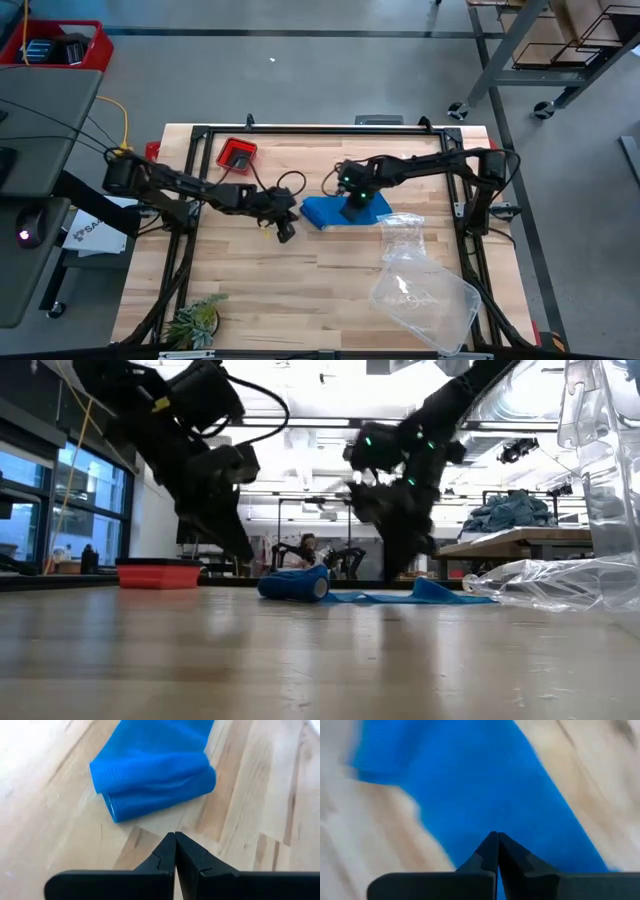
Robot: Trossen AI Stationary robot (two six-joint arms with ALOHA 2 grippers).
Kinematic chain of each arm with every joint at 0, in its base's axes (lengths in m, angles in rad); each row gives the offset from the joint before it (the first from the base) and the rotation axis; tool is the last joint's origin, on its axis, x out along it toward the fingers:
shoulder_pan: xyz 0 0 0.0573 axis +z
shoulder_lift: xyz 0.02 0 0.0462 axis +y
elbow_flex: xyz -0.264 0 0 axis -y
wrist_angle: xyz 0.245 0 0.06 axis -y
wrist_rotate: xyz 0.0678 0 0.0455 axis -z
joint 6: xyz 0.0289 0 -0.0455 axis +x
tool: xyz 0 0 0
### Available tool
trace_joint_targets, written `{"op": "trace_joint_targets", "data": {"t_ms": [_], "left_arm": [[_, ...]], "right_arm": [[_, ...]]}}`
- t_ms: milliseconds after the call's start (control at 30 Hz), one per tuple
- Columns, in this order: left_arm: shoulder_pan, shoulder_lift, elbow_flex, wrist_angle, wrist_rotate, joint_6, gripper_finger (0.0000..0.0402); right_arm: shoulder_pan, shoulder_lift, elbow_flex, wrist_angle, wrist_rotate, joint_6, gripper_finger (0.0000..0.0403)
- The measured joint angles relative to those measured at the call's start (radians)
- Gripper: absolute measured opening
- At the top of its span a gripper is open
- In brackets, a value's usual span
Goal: Roll bandage
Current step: Roll the blue bandage
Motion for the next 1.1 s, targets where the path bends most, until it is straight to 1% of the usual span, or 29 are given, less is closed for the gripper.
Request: {"op": "trace_joint_targets", "data": {"t_ms": [67, 200, 400, 600, 700, 833, 933, 1100], "left_arm": [[0.000, -0.007, 0.000, 0.002, 0.001, 0.000, 0.0000], [-0.002, 0.000, -0.001, 0.033, 0.013, -0.005, 0.0000], [-0.002, 0.027, -0.001, 0.053, 0.046, -0.023, 0.0000], [-0.002, 0.028, -0.001, 0.097, 0.047, -0.025, 0.0000], [-0.001, 0.027, 0.001, 0.128, 0.048, -0.015, 0.0000], [0.011, 0.031, 0.025, 0.141, 0.043, 0.022, 0.0000], [0.030, 0.070, 0.062, 0.138, 0.043, 0.067, 0.0000], [0.056, 0.207, 0.179, 0.130, 0.042, 0.118, 0.0000]], "right_arm": [[-0.018, 0.000, -0.049, 0.013, 0.006, 0.048, 0.0000], [-0.036, -0.008, -0.127, 0.092, -0.024, 0.095, 0.0000], [-0.034, -0.025, -0.180, 0.085, -0.012, 0.188, 0.0000], [-0.002, -0.063, -0.186, 0.008, 0.107, 0.276, 0.0000], [0.009, -0.081, -0.188, -0.029, 0.150, 0.314, 0.0000], [0.021, -0.098, -0.191, -0.044, 0.179, 0.359, 0.0000], [0.023, -0.100, -0.192, -0.022, 0.171, 0.370, 0.0000], [0.023, -0.100, -0.192, -0.008, 0.157, 0.396, 0.0000]]}}
